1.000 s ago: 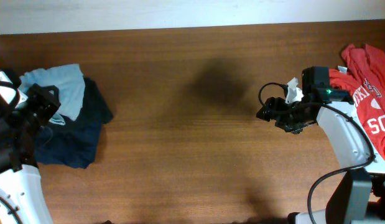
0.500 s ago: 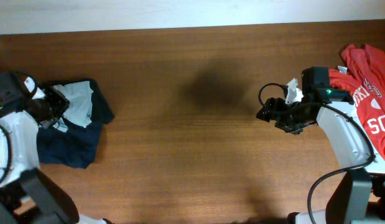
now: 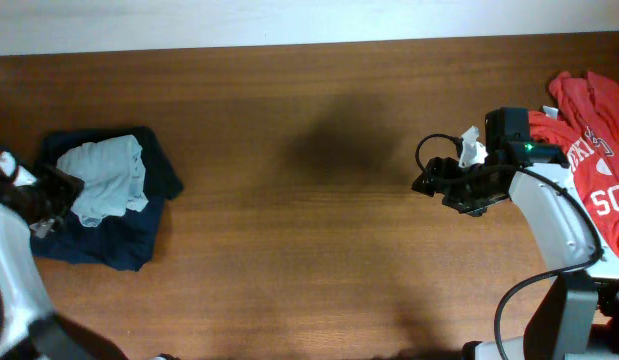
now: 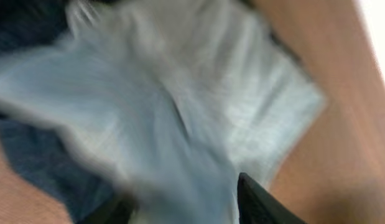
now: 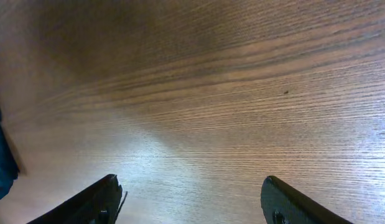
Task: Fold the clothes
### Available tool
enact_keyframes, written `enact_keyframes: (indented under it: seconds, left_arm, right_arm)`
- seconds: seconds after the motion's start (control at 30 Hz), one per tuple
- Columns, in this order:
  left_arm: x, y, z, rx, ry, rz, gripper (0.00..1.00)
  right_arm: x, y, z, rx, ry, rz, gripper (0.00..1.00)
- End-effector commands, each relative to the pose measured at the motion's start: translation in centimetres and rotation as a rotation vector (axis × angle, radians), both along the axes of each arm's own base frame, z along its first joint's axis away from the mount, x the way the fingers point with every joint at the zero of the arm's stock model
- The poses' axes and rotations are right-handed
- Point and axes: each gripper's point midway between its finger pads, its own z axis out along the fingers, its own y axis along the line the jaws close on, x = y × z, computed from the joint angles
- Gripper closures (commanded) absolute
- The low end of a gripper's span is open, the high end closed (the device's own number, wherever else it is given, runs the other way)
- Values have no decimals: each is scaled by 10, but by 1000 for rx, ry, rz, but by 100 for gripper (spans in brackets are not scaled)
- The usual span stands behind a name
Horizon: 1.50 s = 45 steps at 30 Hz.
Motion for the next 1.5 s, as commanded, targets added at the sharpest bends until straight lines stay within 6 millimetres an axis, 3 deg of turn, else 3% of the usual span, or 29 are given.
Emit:
enact_keyframes:
  seconds: [0.0, 0.13, 0.17, 0.23, 0.3, 0.37, 0.4, 0.5, 0.63, 0.77, 0.87, 0.93, 1.07, 1.13, 1.23, 1.27, 1.33, 1.4, 1.43, 1.47]
  left_arm:
    - [-5, -1, 59, 113, -139, -12, 45]
    - [-3, 5, 71, 166, -173, 1, 42]
    - [-3, 5, 69, 165, -169, -1, 47]
    - [-1, 5, 64, 170, -155, -25, 78]
    - [3, 7, 48, 170, -111, -44, 99]
    - [9, 6, 31, 147, -77, -65, 99]
    - [18, 4, 9, 122, -37, -97, 100]
    - [43, -5, -26, 92, -12, -166, 100]
    - [91, -36, -84, 66, -22, -319, 99]
    - [109, -64, -136, 59, 19, -436, 98]
    - [113, -69, -145, 61, 23, -456, 97]
    - [117, -65, -135, 85, 0, -467, 96]
    - [124, -51, -82, 139, -49, -473, 95]
    - [125, -43, -36, 166, -85, -455, 89]
    - [115, -41, 52, 234, -155, -462, 66]
    - [111, -43, 68, 254, -167, -479, 64]
    - [97, -63, 106, 307, -215, -617, 60]
    - [81, -86, 130, 340, -249, -755, 54]
    - [72, -97, 137, 353, -256, -818, 52]
    - [49, -117, 147, 379, -244, -932, 50]
  right_arm:
    - [1, -3, 8, -14, -28, -2, 23]
    - [1, -3, 8, -14, -28, -2, 23]
    - [1, -3, 8, -14, -28, -2, 23]
    - [1, -3, 8, -13, -29, -1, 23]
    - [1, -3, 8, -14, -29, -2, 23]
    - [1, -3, 8, -14, -29, -2, 23]
    - [1, -3, 8, -14, -29, -2, 23]
    - [1, -3, 8, -13, -29, -2, 23]
    - [1, -3, 8, -13, -28, -2, 23]
    - [1, -3, 8, -11, -24, -9, 23]
    - [-1, -3, 8, -10, -17, -9, 23]
    - [-1, -3, 8, -10, -16, -9, 23]
    - [-1, -3, 8, -10, -16, -9, 23]
    - [-1, -2, 8, -7, -16, -8, 23]
    - [-1, -2, 9, -7, -17, -7, 23]
    - [0, -2, 10, -8, -24, -2, 23]
    - [4, -3, 18, -14, -53, 10, 23]
    - [10, -4, 34, -25, -102, 27, 24]
    - [13, -4, 46, -35, -137, 42, 24]
    - [18, -5, 71, -56, -212, 62, 23]
